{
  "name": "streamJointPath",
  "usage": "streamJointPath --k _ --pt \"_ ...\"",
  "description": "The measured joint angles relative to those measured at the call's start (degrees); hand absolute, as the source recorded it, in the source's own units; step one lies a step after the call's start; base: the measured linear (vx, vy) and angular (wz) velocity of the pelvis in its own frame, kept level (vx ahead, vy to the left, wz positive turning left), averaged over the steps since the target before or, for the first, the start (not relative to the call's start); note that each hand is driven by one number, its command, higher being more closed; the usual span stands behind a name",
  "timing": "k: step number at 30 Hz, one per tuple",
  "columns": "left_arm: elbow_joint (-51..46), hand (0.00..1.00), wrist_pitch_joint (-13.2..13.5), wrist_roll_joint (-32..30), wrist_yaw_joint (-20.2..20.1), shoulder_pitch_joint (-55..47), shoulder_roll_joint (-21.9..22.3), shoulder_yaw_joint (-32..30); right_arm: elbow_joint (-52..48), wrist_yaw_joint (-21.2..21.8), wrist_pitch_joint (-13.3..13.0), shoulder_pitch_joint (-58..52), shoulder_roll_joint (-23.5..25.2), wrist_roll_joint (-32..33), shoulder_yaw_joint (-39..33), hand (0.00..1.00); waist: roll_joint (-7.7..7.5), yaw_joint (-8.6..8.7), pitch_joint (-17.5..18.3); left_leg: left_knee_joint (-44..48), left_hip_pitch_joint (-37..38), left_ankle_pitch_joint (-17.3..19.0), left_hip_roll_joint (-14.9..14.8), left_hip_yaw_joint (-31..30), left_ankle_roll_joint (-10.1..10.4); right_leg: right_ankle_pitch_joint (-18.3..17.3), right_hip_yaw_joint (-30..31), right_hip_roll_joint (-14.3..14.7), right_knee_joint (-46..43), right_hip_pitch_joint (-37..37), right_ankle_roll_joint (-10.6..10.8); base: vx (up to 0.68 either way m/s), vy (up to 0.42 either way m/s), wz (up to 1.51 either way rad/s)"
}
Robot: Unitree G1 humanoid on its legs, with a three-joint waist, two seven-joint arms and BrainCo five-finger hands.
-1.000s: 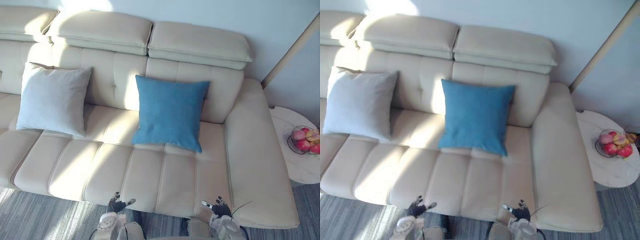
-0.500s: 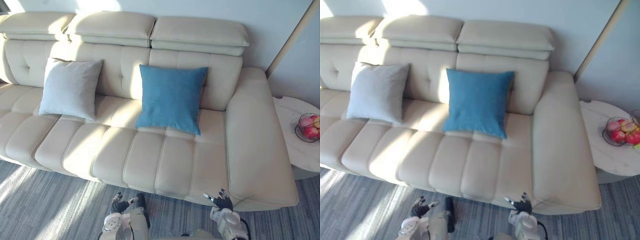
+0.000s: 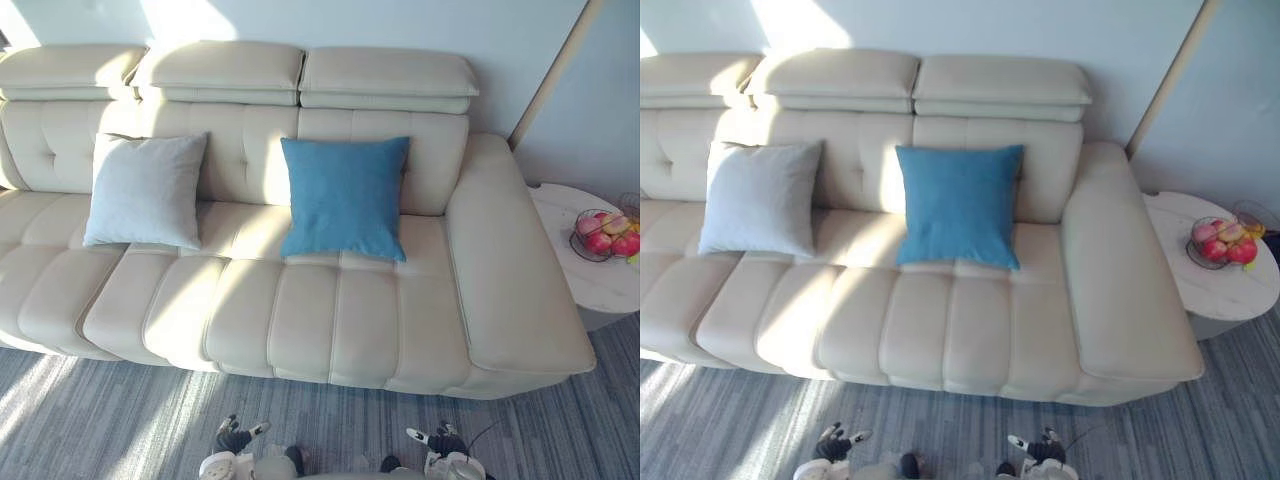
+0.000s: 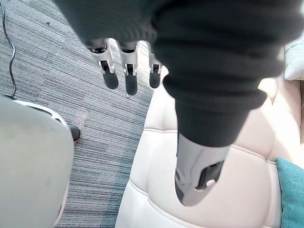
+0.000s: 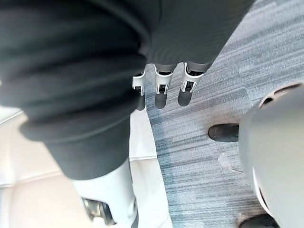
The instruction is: Pick up cushions and gather them together orderly.
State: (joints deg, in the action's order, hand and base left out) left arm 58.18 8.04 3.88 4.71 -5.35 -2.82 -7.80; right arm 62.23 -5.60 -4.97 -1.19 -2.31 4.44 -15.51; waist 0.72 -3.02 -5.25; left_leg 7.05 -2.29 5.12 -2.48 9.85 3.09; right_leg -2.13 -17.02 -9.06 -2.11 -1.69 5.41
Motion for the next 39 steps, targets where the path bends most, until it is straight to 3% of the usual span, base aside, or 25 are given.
streamJointPath --k 11,12,26,29,32,36,39 --pt "0.99 0.00 -0.01 -0.40 -0.30 0.08 -0.36 -0.23 0.07 -0.01 0.27 0.56 -0.50 -1.89 0.00 0.00 -0.82 0.15 0.54 -6.59 3.54 -4.38 0.10 -2.56 0.09 0.54 -1.66 0.90 0.92 -1.99 -0.86 -0.04 -0.023 0.10" --pt "2.67 0.00 -1.04 -0.45 -0.38 0.04 -0.91 -1.81 1.66 -0.04 0.49 0.14 -0.50 -2.09 -0.02 0.00 -1.38 0.78 1.75 -10.01 6.37 -4.92 1.06 -4.30 -0.14 0.86 -1.70 0.89 3.47 -4.29 -0.47 0.00 0.000 0.00" --pt "3.64 0.00 -1.43 -0.45 -0.32 0.06 -0.90 -2.08 1.58 -1.44 2.19 -1.86 -0.47 -4.42 -0.49 0.00 -0.90 1.32 1.20 -10.80 9.22 -4.93 0.85 -2.40 -0.14 0.75 0.28 0.95 2.52 -5.37 -0.59 -0.01 0.001 -0.06" --pt "4.29 0.00 -1.99 -0.40 -0.36 0.19 -0.82 -3.00 1.49 -2.04 2.71 -1.49 -0.15 -4.49 -2.29 0.00 -0.95 2.32 0.70 -10.65 9.81 -4.90 0.58 -1.03 -0.13 0.60 1.83 1.03 1.53 -4.86 -0.69 -0.07 0.005 -0.25" --pt "4.27 0.00 -2.23 -0.36 -0.41 1.25 -0.42 -5.63 -0.46 -2.36 2.99 -1.49 0.14 -4.50 -2.37 0.00 -1.55 2.17 -1.14 -4.20 7.20 -1.90 -0.27 0.36 0.56 0.25 5.14 1.22 -0.73 -2.30 -1.18 -0.08 0.008 -0.42" --pt "4.14 0.00 -2.25 -0.37 -0.41 1.57 0.34 -6.33 -1.27 -3.02 3.27 -1.77 0.19 -4.47 -2.39 0.00 -1.65 2.34 -1.06 -3.95 6.44 -0.31 -1.15 2.51 1.33 0.43 9.12 2.02 -1.17 0.82 -1.28 -0.07 0.011 -0.59" --pt "3.78 0.00 -2.46 -0.51 -0.37 2.14 0.61 -7.15 -4.41 -3.22 3.41 -2.66 1.67 -4.49 -2.20 0.00 -1.93 2.21 -1.08 -2.52 6.75 1.83 -2.70 9.15 1.79 1.50 15.66 3.89 -1.79 4.01 -1.60 -0.02 0.005 -1.31"
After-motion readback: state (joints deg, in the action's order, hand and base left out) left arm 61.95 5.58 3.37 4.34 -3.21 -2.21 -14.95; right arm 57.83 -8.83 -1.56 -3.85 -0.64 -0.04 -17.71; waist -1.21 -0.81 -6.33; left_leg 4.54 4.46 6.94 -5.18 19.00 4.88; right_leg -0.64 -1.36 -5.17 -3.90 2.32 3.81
